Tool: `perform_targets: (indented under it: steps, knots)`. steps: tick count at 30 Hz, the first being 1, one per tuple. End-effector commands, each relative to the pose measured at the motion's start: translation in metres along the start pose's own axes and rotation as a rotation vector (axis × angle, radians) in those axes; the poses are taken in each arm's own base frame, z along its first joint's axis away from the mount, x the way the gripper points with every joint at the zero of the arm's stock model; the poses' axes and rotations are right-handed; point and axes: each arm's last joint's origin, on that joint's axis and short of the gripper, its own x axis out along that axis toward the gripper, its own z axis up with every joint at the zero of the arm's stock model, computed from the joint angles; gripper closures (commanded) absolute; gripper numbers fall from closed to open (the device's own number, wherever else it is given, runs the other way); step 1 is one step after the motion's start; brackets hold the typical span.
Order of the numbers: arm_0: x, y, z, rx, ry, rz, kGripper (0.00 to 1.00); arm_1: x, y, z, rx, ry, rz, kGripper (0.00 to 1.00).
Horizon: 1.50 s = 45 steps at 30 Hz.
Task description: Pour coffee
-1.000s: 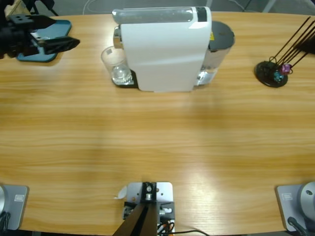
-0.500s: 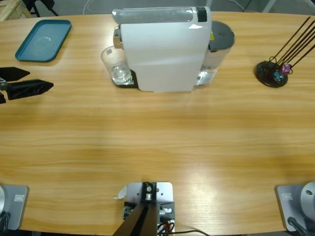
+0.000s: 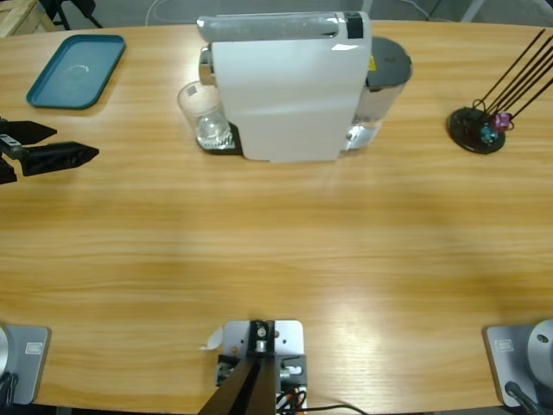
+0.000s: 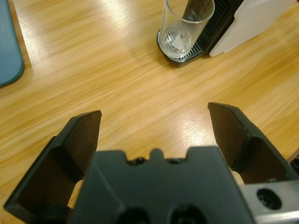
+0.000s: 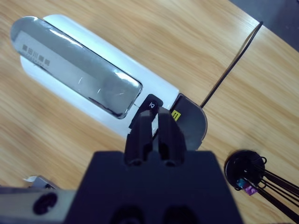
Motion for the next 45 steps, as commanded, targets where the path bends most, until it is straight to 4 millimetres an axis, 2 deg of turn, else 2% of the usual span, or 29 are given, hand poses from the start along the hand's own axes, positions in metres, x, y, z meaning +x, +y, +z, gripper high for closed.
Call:
perform_targets:
  steps: [1, 11, 20, 29, 40, 45]
  knots:
    - [0.008, 0.0, -0.006, 0.013, 0.013, -0.014, 0.0, 0.04, -0.005, 0.003, 0.023, 0.076, 0.011, 1.0]
    - [-0.002, -0.012, 0.003, 0.196, -0.086, -0.142, 0.0, 0.048, -0.004, 0.0, 0.029, 0.104, 0.023, 1.0]
    - [0.001, -0.012, 0.003, 0.21, -0.085, -0.14, 0.0, 0.057, -0.003, -0.004, 0.026, 0.142, 0.02, 1.0]
    - [0.001, -0.012, 0.001, 0.206, -0.082, -0.143, 0.0, 0.056, -0.004, -0.008, 0.021, 0.155, 0.017, 1.0]
    - [0.002, -0.012, 0.0, 0.204, -0.075, -0.143, 0.0, 0.076, -0.003, -0.016, 0.005, 0.231, 0.024, 1.0]
    - [0.003, -0.012, 0.0, 0.204, -0.076, -0.143, 0.0, 0.076, -0.003, -0.018, 0.005, 0.247, 0.025, 1.0]
